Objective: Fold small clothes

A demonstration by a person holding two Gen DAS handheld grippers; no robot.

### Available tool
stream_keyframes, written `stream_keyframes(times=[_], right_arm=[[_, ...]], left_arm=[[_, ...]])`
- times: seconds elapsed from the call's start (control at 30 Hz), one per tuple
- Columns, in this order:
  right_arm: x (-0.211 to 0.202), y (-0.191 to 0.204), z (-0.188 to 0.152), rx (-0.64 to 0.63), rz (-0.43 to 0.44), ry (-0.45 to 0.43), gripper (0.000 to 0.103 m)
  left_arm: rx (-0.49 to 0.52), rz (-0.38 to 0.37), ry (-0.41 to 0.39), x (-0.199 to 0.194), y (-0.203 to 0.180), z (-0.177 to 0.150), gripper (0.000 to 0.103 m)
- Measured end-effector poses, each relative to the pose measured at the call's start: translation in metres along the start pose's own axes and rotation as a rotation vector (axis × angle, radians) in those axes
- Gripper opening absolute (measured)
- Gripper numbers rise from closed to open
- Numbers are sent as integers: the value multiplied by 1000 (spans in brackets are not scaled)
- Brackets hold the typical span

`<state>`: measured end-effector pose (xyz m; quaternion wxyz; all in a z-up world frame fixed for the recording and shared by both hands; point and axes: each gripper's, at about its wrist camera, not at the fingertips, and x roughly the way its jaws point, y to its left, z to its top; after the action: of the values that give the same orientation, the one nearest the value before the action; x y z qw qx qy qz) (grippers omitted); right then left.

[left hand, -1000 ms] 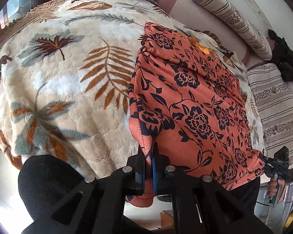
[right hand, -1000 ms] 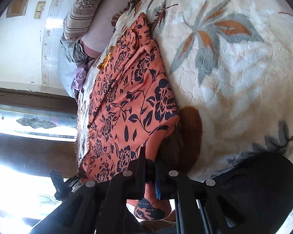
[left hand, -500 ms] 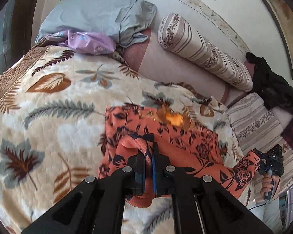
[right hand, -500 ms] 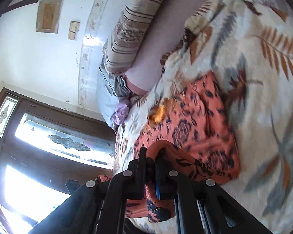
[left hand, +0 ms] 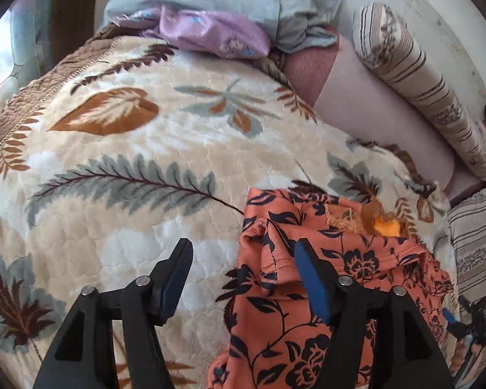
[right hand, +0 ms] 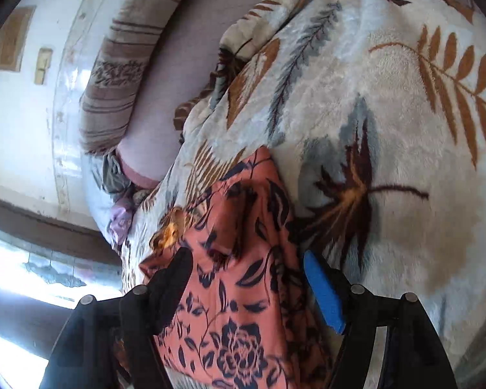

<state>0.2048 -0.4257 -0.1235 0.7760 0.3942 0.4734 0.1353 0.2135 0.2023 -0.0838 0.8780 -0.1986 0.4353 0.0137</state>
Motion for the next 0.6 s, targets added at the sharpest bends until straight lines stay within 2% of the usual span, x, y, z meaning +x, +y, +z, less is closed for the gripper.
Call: stream_keyframes(times=[0.03, 0.1, 0.17, 0.27, 0.3, 0.33, 0.37, 0.43, 0.5, 0.6], right_arm=[[-3, 4, -7, -33, -9, 22, 74], [0, 8, -22, -102, -63, 74, 74], [14, 8, -31, -149, -117, 119, 75], [36, 15, -34, -202, -190, 158, 75], [42, 20, -32, -203, -215, 176, 72], [45, 23, -30, -193, -222, 200, 64], [46, 26, -29, -184, -216, 235, 27], [40, 40, -30, -205, -243, 238, 26], [24, 57, -30, -204, -216, 208, 24], [-11, 82, -37, -234, -170, 164, 21]], left_arm=[[-23, -17, -27, -15, 6, -6, 81], [-40, -43, -28, -27, 16, -22, 85], [-13, -56, 43, -15, 14, -41, 85], [31, -40, 196, 26, -3, -71, 85], [90, 11, 175, 32, -14, -77, 85], [163, 68, 148, 35, -27, -80, 80], [216, 85, 170, 40, -39, -79, 51], [191, 49, 236, 41, -50, -64, 18], [177, 33, 200, 21, -56, -49, 18], [171, -49, 134, -29, -62, -41, 18]])
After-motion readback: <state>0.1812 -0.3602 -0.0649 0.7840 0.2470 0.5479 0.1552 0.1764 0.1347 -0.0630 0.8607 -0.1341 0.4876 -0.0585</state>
